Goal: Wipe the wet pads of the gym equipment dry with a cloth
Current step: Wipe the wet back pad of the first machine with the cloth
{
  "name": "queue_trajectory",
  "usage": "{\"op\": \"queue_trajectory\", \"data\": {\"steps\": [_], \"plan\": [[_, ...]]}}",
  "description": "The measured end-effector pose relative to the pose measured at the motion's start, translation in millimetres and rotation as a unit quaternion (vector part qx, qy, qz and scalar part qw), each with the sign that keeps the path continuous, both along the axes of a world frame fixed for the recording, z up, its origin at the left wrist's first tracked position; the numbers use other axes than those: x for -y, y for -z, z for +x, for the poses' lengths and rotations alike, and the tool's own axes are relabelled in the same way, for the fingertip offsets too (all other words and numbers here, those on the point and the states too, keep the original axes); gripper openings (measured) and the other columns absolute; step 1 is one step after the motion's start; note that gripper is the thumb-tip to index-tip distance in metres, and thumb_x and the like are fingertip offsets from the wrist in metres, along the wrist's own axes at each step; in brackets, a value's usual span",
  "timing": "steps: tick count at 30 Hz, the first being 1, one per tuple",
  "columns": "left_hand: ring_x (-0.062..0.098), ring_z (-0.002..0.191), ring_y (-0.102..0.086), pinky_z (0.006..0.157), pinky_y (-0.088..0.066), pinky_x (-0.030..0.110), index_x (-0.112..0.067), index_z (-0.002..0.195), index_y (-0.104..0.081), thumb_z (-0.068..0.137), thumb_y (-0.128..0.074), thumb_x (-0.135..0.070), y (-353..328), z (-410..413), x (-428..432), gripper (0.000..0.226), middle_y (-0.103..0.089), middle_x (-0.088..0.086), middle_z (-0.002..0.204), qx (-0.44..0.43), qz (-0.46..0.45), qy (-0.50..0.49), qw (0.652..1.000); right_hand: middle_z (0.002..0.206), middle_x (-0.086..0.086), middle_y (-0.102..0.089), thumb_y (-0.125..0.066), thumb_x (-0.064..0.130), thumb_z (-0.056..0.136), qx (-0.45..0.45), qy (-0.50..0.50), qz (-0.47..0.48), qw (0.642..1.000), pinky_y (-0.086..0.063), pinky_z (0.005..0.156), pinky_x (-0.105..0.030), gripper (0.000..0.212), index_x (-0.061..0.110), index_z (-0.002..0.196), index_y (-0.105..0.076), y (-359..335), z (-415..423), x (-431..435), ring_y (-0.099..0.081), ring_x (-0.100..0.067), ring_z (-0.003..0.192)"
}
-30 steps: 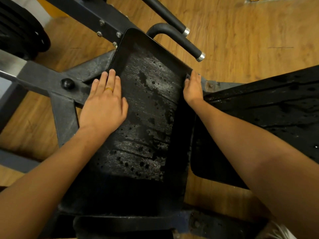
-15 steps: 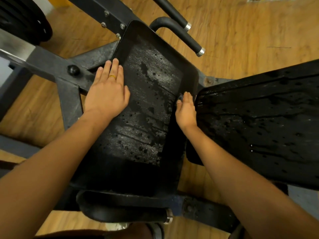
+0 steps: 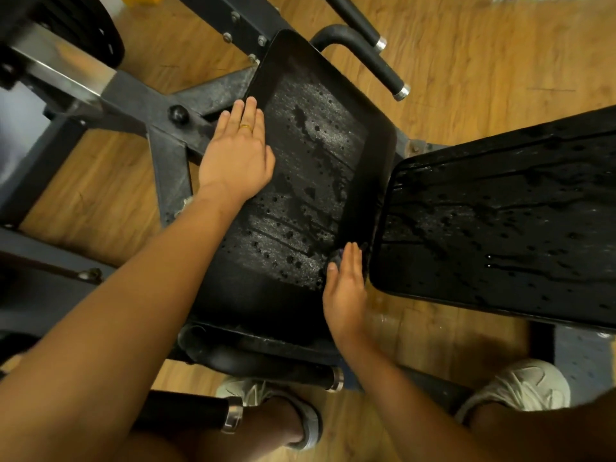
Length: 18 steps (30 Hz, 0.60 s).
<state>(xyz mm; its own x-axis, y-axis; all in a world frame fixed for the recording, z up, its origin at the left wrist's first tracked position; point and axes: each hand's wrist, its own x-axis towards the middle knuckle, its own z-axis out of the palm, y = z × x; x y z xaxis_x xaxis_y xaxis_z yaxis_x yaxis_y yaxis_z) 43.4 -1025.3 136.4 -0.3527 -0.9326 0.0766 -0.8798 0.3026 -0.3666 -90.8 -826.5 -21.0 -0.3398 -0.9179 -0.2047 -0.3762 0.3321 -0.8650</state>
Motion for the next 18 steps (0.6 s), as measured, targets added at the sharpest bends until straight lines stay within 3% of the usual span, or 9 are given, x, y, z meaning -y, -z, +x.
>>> {"op": "queue_trajectory", "data": {"steps": [6,11,18], "plan": [[0.035,0.153,-0.018,0.125,-0.017,0.048,0.003,0.156,-0.024,0.103,-0.032,-0.034,-0.9,-0.4,-1.2,0.065,-0.019,0.022,0.165,0.002,0.005,-0.002,1.000,0.167,0.001,-0.018,-0.035,0.035,0.108,0.003,-0.029,-0.001,1.000,-0.002,0.116,-0.006,0.059,0.010,0.159,-0.019,7.5,18.4,-44.9,-0.009,-0.009,0.154],[0.034,0.154,-0.016,0.125,-0.016,0.047,0.003,0.157,-0.023,0.104,-0.032,-0.034,-2.4,-0.6,-2.1,0.065,-0.017,0.021,0.166,0.003,0.011,-0.007,1.000,0.167,0.012,-0.005,-0.044,0.037,0.106,0.028,-0.089,-0.015,0.996,-0.017,0.125,-0.030,0.066,0.021,0.161,-0.010,10.0,-1.4,-40.9,-0.005,-0.004,0.154],[0.035,0.154,-0.016,0.126,-0.015,0.047,0.003,0.157,-0.023,0.104,-0.031,-0.034,-2.1,-0.7,-1.8,0.065,-0.017,0.021,0.166,0.002,0.015,-0.008,1.000,0.164,0.024,0.015,-0.043,0.051,0.101,0.077,-0.100,-0.028,0.992,-0.018,0.125,-0.051,0.074,0.028,0.161,-0.005,22.4,-8.9,-36.7,0.006,-0.008,0.155]]}}
